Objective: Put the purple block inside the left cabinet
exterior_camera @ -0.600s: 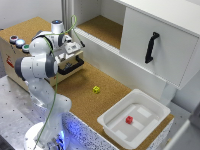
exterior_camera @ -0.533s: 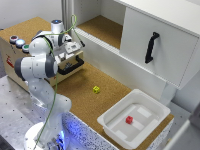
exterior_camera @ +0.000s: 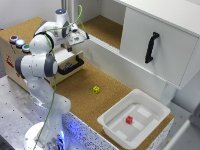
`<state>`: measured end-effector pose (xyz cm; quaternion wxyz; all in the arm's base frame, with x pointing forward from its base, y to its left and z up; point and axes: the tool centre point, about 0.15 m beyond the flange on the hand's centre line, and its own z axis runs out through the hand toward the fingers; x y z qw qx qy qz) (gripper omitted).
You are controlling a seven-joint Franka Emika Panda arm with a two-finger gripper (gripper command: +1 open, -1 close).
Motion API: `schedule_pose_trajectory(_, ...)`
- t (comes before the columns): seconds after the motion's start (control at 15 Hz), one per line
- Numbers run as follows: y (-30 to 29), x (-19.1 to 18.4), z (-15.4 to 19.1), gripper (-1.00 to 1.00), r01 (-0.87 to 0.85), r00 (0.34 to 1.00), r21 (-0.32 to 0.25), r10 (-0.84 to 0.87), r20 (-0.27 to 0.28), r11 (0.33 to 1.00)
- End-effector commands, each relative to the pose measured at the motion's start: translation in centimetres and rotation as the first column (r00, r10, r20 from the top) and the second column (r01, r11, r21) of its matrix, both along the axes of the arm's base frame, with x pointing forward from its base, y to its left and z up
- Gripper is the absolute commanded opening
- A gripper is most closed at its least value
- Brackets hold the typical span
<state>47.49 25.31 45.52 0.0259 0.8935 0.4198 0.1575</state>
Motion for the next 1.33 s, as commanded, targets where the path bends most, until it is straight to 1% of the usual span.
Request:
schedule_pose_trajectory(0.0, 1.2, 11.6, 4.5, -1.0, 0.263, 0.954, -0.057, -0.269, -0.134, 0.963)
schedule_pose_trajectory(0.13, 1.2, 12.9, 5.7, -1.0, 0.328, 0.938, -0.049, -0.331, -0.105, 0.943)
schedule_pose_trajectory(0.2, 1.2, 13.3, 5.9, -1.0, 0.361, 0.927, -0.056, -0.365, -0.086, 0.931)
schedule_pose_trajectory(0.4, 0.5, 13.9, 6.2, -1.0, 0.453, 0.89, -0.045, -0.454, -0.035, 0.89)
schedule_pose_trajectory(0.53, 0.0, 14.2, 5.8, -1.0, 0.523, 0.852, -0.01, -0.523, -0.013, 0.852)
schedule_pose_trajectory(0.73, -0.3, 14.1, 5.0, -1.0, 0.582, 0.809, 0.095, -0.587, 0.032, 0.808)
schedule_pose_trajectory(0.8, -0.3, 14.2, 4.6, -1.0, 0.593, 0.798, 0.127, -0.601, 0.037, 0.795)
schedule_pose_trajectory(1.0, -1.0, 13.9, 3.3, -1.0, 0.646, 0.748, 0.171, -0.662, 0.056, 0.744)
schedule_pose_trajectory(1.13, -1.9, 14.0, 2.8, -1.0, 0.683, 0.708, 0.202, -0.704, 0.057, 0.702)
schedule_pose_trajectory(1.27, -2.6, 14.7, 2.4, -1.0, 0.711, 0.669, 0.235, -0.74, 0.066, 0.663)
